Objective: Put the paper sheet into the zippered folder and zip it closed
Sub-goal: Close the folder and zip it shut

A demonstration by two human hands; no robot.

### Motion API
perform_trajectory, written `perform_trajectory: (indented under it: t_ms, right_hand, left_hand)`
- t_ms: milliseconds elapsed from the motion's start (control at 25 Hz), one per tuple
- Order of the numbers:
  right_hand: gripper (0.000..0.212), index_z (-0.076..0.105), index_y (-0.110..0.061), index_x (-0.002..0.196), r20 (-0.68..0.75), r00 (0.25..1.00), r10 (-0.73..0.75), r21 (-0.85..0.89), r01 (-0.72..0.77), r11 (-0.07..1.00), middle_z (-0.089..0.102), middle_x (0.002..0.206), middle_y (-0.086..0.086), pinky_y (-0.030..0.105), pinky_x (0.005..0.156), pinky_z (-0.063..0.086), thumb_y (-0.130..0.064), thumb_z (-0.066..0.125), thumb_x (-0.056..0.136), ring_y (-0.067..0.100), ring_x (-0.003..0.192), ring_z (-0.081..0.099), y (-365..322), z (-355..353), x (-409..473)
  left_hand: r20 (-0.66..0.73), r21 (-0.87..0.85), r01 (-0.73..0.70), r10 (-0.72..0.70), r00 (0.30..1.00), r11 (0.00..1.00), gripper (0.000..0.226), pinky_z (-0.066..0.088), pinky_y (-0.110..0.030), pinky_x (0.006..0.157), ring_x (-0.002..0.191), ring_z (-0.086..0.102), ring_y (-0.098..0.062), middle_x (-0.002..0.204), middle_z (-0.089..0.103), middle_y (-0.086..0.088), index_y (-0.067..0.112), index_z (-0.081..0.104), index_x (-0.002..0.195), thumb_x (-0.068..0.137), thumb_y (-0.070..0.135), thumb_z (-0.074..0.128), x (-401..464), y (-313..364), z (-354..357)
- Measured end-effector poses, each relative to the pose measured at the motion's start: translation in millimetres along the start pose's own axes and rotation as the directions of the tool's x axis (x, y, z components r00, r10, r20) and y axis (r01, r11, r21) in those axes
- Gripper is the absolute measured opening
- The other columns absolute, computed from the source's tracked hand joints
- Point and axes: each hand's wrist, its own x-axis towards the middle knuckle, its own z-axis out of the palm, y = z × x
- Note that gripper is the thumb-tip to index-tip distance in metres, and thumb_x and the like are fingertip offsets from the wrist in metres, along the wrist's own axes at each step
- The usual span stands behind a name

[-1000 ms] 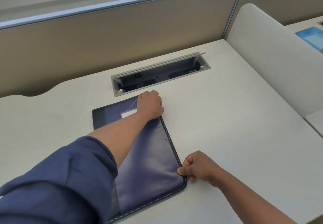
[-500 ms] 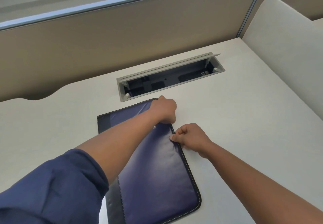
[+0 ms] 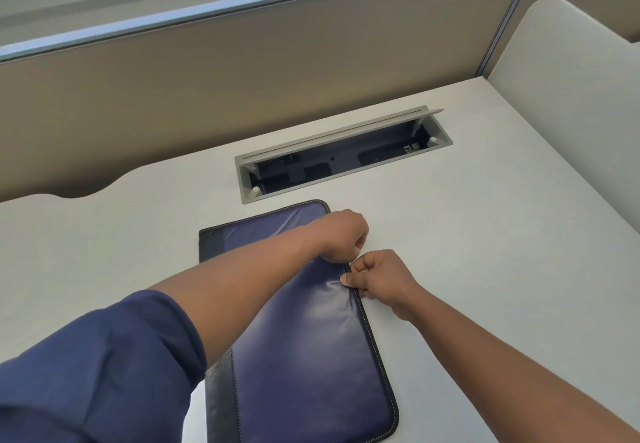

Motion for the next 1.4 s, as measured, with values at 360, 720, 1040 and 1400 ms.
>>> perform_trajectory:
  t_ms: [360,720,1040,1400]
  right_hand:
    - [0.022,0.068,0.001,0.076,-0.019,1.0,0.017,0.004,-0.017,1.0,0.056,0.055,-0.001,0.022,0.052,0.049,-0.009,0.087,0.075,0.011,0.049,0.051,6,1,3]
    - [0.023,0.065,-0.012,0.066,-0.056,0.998,0.033,-0.053,-0.036,0.998,0.056,0.051,-0.006,0.024,0.049,0.046,-0.011,0.086,0.074,0.011,0.045,0.049,6,4,10]
    - [0.024,0.062,-0.012,0.066,-0.073,0.995,0.062,-0.041,-0.065,0.997,0.053,0.053,-0.001,0.027,0.052,0.047,-0.007,0.084,0.074,0.015,0.049,0.047,5,7,11]
    - [0.022,0.063,-0.009,0.069,-0.102,0.993,0.063,-0.073,-0.07,0.995,0.053,0.051,0.0,0.024,0.046,0.044,-0.006,0.083,0.077,0.013,0.043,0.046,3,10,10]
  left_hand:
    - [-0.324,-0.042,0.269,-0.268,0.907,0.962,0.03,0.03,-0.028,0.044,0.054,0.048,-0.02,0.063,0.044,-0.004,0.012,0.043,0.056,0.077,-0.007,0.054,20,-45,-27]
    - [-0.344,-0.604,0.462,-0.736,0.583,0.649,0.014,0.034,-0.024,0.044,0.053,0.048,-0.018,0.061,0.051,-0.005,0.009,0.048,0.061,0.069,-0.001,0.054,11,-106,-16]
    - [-0.34,-0.645,0.541,-0.837,0.429,0.54,0.021,0.034,-0.025,0.048,0.054,0.046,-0.015,0.065,0.05,-0.001,0.015,0.047,0.065,0.077,0.009,0.063,-56,-157,6]
    - [-0.311,-0.689,0.589,-0.907,0.285,0.422,0.021,0.028,-0.025,0.045,0.052,0.042,-0.02,0.058,0.046,-0.004,0.009,0.041,0.059,0.073,-0.001,0.054,-138,-199,29]
